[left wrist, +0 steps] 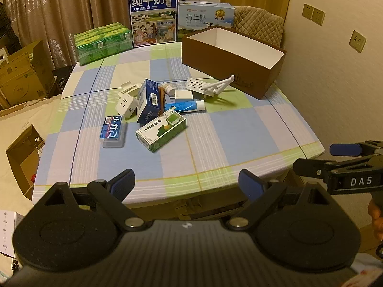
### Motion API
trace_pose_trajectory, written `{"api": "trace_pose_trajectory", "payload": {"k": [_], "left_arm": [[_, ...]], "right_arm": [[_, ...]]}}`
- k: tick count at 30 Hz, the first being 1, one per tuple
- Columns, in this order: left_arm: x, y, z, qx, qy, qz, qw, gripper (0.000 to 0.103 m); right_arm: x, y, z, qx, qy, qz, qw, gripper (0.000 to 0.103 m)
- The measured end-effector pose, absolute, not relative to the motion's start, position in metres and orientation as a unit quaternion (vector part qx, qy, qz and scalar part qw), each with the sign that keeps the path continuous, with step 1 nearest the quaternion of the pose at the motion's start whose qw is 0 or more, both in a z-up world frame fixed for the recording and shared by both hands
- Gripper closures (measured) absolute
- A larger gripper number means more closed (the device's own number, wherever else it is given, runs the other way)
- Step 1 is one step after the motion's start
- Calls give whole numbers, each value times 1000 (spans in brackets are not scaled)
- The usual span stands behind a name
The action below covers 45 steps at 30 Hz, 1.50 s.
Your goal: Organize rigid objects
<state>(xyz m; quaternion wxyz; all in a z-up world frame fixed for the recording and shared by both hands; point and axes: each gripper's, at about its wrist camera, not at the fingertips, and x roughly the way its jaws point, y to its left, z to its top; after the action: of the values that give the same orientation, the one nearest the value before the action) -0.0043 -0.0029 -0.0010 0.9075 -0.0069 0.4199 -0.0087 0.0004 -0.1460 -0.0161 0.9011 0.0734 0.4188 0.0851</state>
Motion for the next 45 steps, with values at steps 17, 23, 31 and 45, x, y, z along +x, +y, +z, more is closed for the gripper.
{"api": "trace_pose_trajectory", "payload": {"k": [17,23,31,45], "left_arm": [[-3,-5,0,-7,420,-10,908,11],[-3,-5,0,-7,420,-10,908,11],[-3,-5,0,-7,419,-10,908,11],[-3,-6,0,-8,419,-10,908,11]], "right_arm": [[-2,-149,-16,73,417,84,902,2],[-3,-149,-16,73,417,84,902,2],[-4,-150,-15,72,417,84,902,2],[-4,-148,-16,72,417,84,902,2]]}}
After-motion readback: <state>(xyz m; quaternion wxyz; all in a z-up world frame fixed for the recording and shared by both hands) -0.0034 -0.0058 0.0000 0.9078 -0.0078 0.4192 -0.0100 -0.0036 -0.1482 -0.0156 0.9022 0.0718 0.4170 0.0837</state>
